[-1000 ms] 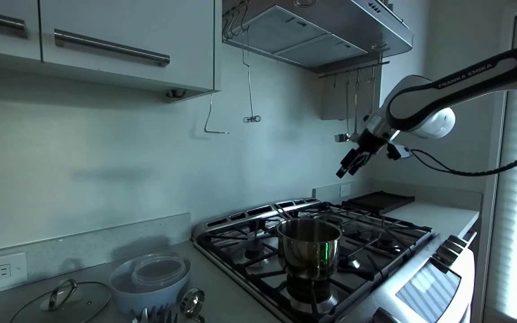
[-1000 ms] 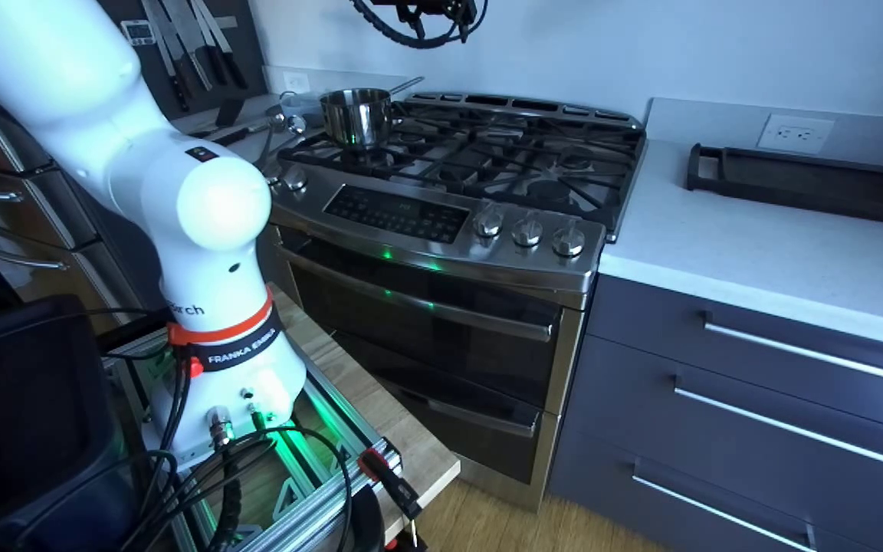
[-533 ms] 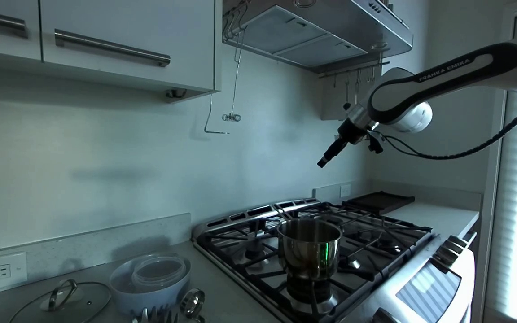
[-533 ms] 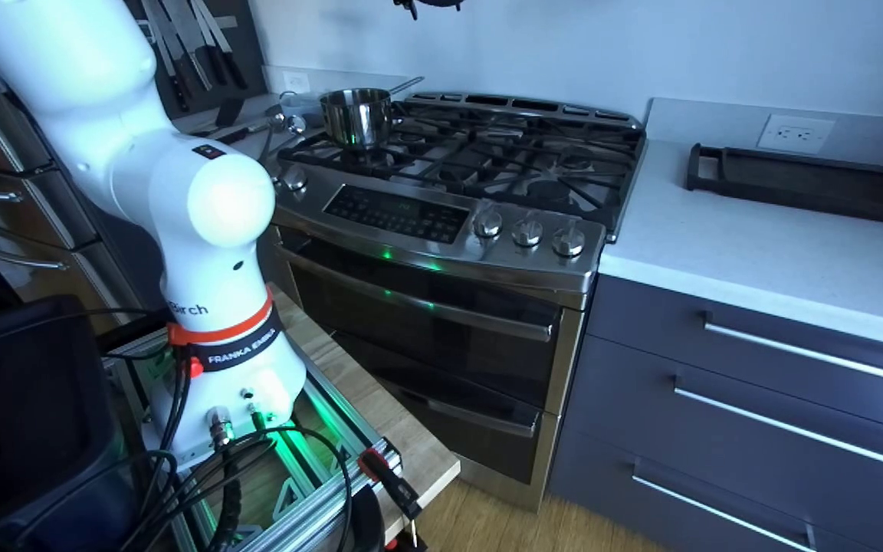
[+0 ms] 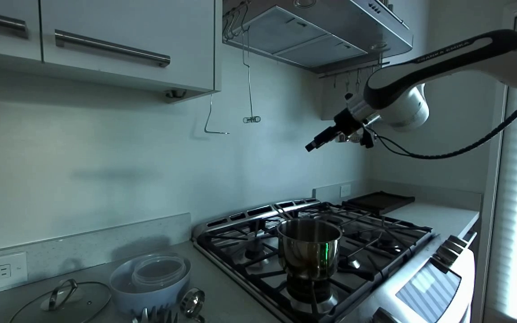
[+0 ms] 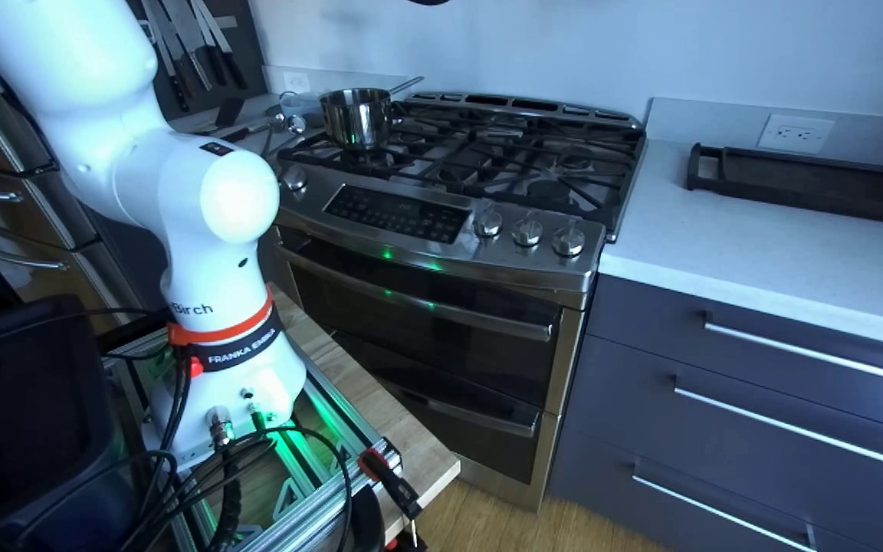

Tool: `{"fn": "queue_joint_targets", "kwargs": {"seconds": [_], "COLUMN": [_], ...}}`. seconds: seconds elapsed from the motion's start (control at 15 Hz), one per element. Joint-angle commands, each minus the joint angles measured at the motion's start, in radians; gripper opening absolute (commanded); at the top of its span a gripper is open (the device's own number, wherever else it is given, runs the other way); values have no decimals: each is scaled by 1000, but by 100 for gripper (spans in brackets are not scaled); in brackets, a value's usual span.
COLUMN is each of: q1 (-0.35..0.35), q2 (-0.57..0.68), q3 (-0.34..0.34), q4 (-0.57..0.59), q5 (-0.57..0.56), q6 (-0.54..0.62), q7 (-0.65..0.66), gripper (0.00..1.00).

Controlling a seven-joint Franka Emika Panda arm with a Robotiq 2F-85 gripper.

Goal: Put one metal object in the pot

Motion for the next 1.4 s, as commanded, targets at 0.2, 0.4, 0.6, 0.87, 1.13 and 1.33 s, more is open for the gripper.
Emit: {"fn": "queue_joint_targets", "kwargs": {"seconds": [0.2,0.4,0.6,0.87,1.13,1.33], "q1": [271,337,355,102,52,-12], "q2": [-3,15,44,28,47,85], "q3": [-159,-224,-276,-40,22,92], "q4": [132,208,255,230,259,313], "q5": [480,641,802,757,850,976], "q6": [2,-106,-280,-239,-253,-318], "q7": [-491,-716,-925,-826,-871,-934], "gripper": [100,100,100,100,100,100]}}
